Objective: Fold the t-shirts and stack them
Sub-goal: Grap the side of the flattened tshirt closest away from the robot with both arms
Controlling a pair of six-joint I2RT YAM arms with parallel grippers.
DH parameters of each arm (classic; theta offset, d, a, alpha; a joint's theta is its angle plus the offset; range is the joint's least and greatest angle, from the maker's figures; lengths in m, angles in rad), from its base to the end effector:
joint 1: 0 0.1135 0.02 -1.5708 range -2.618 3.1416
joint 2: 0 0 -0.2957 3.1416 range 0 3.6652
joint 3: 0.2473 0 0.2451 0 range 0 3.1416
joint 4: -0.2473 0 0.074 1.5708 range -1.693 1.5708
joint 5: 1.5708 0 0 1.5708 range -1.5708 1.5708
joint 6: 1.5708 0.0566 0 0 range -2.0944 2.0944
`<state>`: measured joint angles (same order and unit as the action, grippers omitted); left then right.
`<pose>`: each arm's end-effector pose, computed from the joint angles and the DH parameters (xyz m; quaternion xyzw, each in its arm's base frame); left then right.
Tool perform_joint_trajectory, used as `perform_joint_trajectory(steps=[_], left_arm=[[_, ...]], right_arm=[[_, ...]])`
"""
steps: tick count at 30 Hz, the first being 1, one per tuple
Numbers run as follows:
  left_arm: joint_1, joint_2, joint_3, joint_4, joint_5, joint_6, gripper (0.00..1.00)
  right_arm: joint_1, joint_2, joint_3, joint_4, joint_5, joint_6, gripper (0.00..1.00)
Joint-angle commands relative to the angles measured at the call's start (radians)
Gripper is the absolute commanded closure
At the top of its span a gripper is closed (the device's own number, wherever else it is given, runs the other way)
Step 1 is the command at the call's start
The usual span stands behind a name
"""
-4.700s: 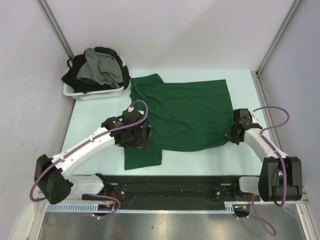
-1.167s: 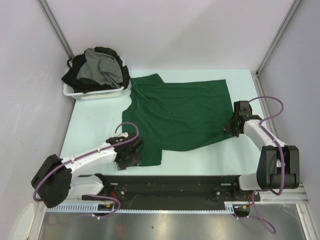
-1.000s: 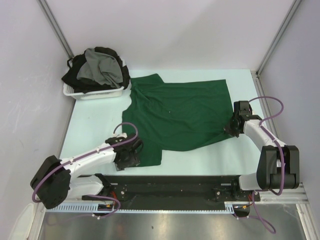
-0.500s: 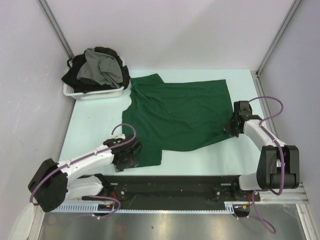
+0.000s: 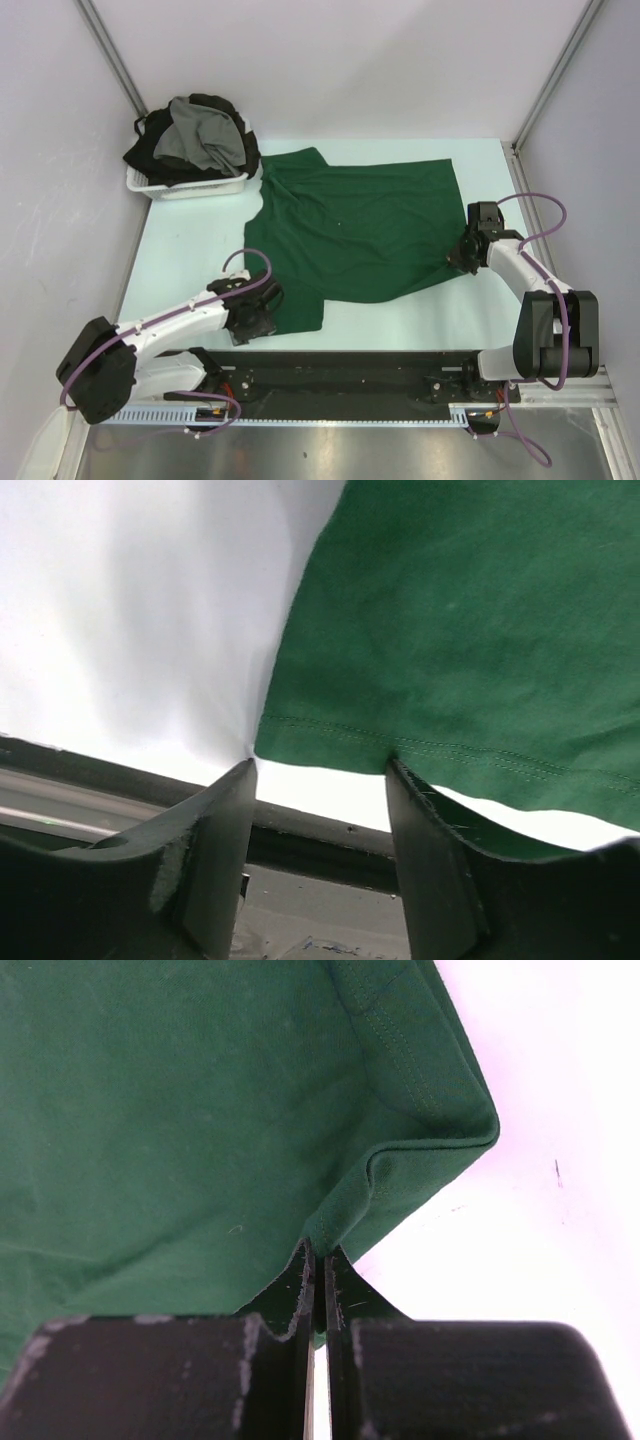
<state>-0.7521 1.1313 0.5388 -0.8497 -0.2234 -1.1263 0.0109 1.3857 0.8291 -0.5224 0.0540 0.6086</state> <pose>0.1118 -0.0874 0.1700 -0.1915 0.9731 0.0141 0.1275 0.2607 -0.0002 0.2145 0.2917 0.9247 0.0492 0.2397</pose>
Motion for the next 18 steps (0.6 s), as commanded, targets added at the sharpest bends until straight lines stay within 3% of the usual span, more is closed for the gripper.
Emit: perform_joint_trajectory(steps=[1,6,10,18], left_arm=[[-0.009,0.012,0.0,0.009,-0.001,-0.01,0.43],[-0.009,0.028,0.012,0.015,-0.002,0.013,0.56],[-0.009,0.039,0.013,0.026,0.001,0.013,0.86],[-0.009,0.055,0.043,0.018,-0.007,0.029,1.0]], right_arm=[[-0.002,0.004,0.016,0.009,0.0,-0.006,1.0],[-0.002,0.004,0.013,0.009,-0.002,-0.007,1.0],[-0.002,0.003,0.015,0.01,0.0,-0.007,1.0],[-0.003,0.009,0.016,0.01,-0.003,-0.006,1.0]])
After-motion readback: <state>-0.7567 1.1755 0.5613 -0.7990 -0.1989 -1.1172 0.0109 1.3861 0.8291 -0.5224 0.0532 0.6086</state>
